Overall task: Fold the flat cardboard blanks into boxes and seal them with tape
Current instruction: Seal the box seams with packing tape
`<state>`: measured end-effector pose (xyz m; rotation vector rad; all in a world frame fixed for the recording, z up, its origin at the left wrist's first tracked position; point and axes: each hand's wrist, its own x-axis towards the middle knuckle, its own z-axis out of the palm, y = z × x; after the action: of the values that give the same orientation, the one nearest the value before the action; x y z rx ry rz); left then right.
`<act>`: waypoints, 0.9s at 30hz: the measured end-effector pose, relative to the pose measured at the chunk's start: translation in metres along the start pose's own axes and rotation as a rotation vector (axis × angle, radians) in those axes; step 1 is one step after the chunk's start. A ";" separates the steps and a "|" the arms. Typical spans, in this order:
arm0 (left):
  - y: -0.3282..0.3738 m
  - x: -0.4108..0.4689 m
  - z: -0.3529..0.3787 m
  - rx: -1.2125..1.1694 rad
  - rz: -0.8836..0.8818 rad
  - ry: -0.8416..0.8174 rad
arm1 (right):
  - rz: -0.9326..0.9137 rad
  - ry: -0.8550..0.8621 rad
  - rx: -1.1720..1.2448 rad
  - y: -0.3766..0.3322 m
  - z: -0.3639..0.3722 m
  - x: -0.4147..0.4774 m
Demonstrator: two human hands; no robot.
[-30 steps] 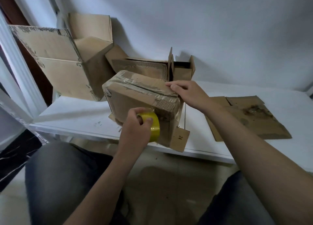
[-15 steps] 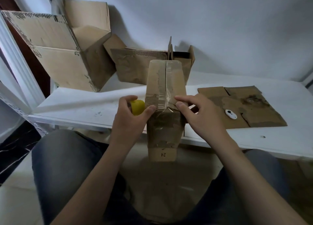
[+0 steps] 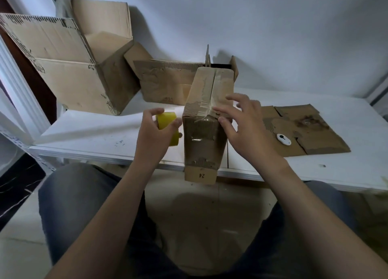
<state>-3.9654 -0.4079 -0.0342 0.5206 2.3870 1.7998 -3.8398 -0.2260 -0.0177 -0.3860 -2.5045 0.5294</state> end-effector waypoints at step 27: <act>-0.005 -0.058 0.043 -0.348 -0.421 0.074 | -0.126 -0.272 -0.043 0.011 0.003 0.007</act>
<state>-3.8999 -0.3892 -0.0582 -0.0833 1.9588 1.9833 -3.8455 -0.2143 -0.0216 -0.1800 -2.7834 0.5074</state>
